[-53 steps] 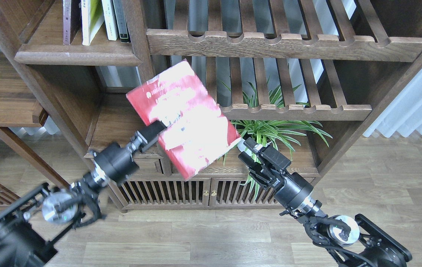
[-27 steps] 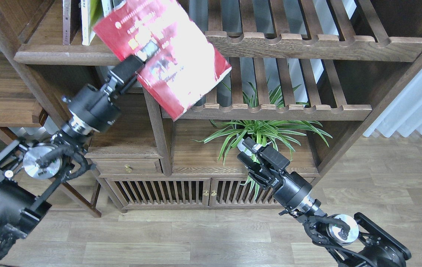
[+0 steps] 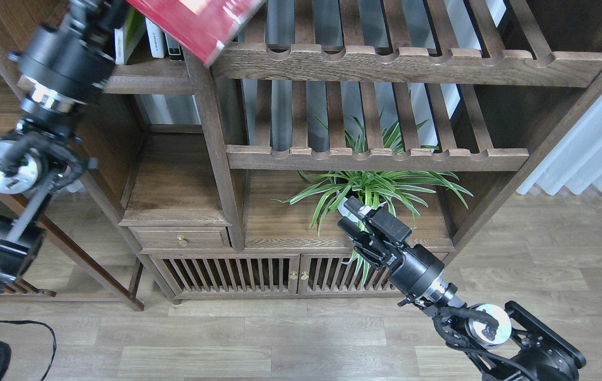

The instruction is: Organize books on shelf

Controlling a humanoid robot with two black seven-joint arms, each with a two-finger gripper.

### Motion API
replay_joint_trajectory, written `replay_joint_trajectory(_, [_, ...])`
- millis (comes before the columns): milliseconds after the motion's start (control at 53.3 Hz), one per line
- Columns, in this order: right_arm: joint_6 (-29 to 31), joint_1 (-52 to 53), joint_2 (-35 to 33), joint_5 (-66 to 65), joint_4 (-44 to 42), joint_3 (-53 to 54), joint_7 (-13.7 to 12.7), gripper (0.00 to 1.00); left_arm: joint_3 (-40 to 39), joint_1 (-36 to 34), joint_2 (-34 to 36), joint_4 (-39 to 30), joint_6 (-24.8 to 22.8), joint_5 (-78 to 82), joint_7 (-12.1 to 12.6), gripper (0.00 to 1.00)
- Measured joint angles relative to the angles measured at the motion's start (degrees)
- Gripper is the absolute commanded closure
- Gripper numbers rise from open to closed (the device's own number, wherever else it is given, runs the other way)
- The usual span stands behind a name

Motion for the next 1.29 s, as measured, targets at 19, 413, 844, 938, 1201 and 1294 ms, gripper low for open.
replay_joint_trajectory(19, [0.00,0.04,0.04,-0.04,-0.13,0.00,0.00,0.20,-0.22,0.00,0.43,0.01,0.00,-0.33,0.00,1.00])
replay_joint_trajectory(413, [0.00,0.96,0.91,-0.46,-1.63,-0.12,0.00,0.19,-4.34,-0.01,14.03,0.18,0.00,-6.44,0.09,1.00])
replay_joint_trajectory(844, [0.00,2.30,1.94,-1.20,-1.84,-0.33,0.00,0.19,-6.90,0.30,29.44,4.58,0.00,-5.78,4.85,0.99])
replay_joint_trajectory(938, [0.00,2.34,3.02,-1.65,-1.85,-0.37,0.00,0.19,-8.28,0.27,29.84,4.75,0.00,-5.20,7.48,0.99])
replay_joint_trajectory(1201, [0.00,2.26,5.59,-3.26,-2.17,-0.37,0.00,0.19,-11.39,0.06,29.90,4.79,0.00,1.88,11.88,1.00])
replay_joint_trajectory(1294, [0.00,2.42,6.31,-3.43,-2.19,-0.37,0.00,0.19,-12.48,0.00,29.90,4.81,0.00,5.28,11.99,1.00])
